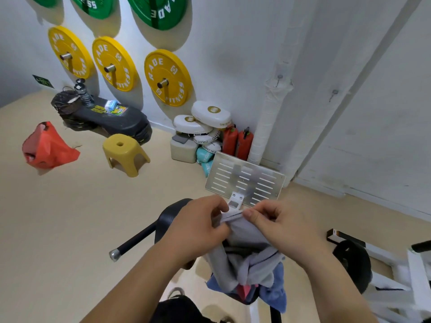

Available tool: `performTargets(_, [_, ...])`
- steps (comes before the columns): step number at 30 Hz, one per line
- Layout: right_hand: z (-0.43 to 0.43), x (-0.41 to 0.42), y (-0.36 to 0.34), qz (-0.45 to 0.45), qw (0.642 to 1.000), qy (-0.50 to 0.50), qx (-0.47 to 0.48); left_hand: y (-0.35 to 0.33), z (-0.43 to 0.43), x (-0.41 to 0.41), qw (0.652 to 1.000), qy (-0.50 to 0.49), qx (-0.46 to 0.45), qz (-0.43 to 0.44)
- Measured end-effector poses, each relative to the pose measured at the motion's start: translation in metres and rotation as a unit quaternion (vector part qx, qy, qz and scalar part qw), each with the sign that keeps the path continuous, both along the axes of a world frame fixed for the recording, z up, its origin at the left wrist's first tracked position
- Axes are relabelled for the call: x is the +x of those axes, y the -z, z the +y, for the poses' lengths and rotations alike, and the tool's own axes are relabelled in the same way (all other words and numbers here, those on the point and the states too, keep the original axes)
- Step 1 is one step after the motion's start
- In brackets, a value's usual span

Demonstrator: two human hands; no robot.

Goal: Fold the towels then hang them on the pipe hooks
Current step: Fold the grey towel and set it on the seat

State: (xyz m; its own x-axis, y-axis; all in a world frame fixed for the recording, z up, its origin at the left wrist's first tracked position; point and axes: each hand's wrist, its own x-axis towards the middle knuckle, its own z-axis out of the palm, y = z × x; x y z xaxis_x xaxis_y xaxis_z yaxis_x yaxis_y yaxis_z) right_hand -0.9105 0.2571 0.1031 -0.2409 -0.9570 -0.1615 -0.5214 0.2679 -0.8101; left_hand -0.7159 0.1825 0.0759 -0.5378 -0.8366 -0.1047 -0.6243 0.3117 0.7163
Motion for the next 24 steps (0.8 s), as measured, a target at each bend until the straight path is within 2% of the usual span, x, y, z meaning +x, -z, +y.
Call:
performTargets(2, [-0.005,0.010,0.000,0.011,1.000,0.017,-0.014,0.005,-0.006,0.007,0.998,0.016,-0.009,-0.053])
performTargets(6, [-0.018,0.039,-0.022,-0.048,0.994,0.054,-0.081,0.009,-0.017,0.018,0.985,0.032,-0.081,-0.151])
performTargets(8, [-0.027,0.051,-0.039,-0.050,0.985,0.082,-0.147,0.005,-0.026,0.033,0.991,0.015,-0.070,-0.115])
performTargets(10, [-0.042,0.056,-0.050,-0.034,0.975,0.109,-0.191,-0.003,-0.038,0.054,0.998,-0.024,-0.030,-0.043])
performTargets(13, [-0.068,0.059,-0.045,0.017,0.979,0.129,-0.159,-0.014,-0.057,0.087,0.992,-0.124,-0.014,0.011])
performTargets(18, [-0.081,0.076,0.002,0.033,0.979,0.181,-0.086,-0.020,-0.082,0.127,0.991,-0.131,-0.027,-0.013])
performTargets(22, [-0.078,0.091,0.014,0.017,0.964,0.245,-0.100,-0.009,-0.099,0.152,0.989,-0.091,-0.097,-0.069])
performTargets(24, [-0.078,0.099,0.011,0.007,0.959,0.262,-0.109,-0.001,-0.109,0.161,0.988,-0.105,-0.102,-0.055])
